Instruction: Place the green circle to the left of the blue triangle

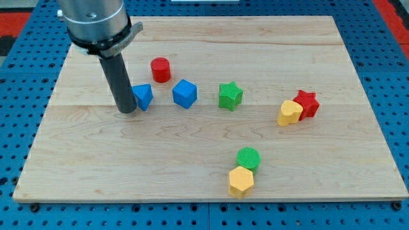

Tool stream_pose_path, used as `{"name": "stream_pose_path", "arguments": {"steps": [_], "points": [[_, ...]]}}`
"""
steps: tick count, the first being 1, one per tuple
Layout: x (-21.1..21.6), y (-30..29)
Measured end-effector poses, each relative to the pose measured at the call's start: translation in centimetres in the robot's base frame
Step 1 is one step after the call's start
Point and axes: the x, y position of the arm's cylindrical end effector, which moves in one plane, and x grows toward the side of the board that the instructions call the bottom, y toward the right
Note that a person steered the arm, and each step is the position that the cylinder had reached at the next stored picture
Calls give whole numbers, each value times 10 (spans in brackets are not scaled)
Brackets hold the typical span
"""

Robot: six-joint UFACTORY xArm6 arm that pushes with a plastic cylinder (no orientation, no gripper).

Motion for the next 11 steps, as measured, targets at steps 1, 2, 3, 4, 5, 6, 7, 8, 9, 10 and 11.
{"name": "stream_pose_path", "arguments": {"steps": [1,2,3,4,5,6,7,8,9,10,11], "points": [[19,3],[16,15],[8,29],[-5,30],[-5,37],[9,40],[10,41],[10,44],[10,51],[10,57],[10,60]]}}
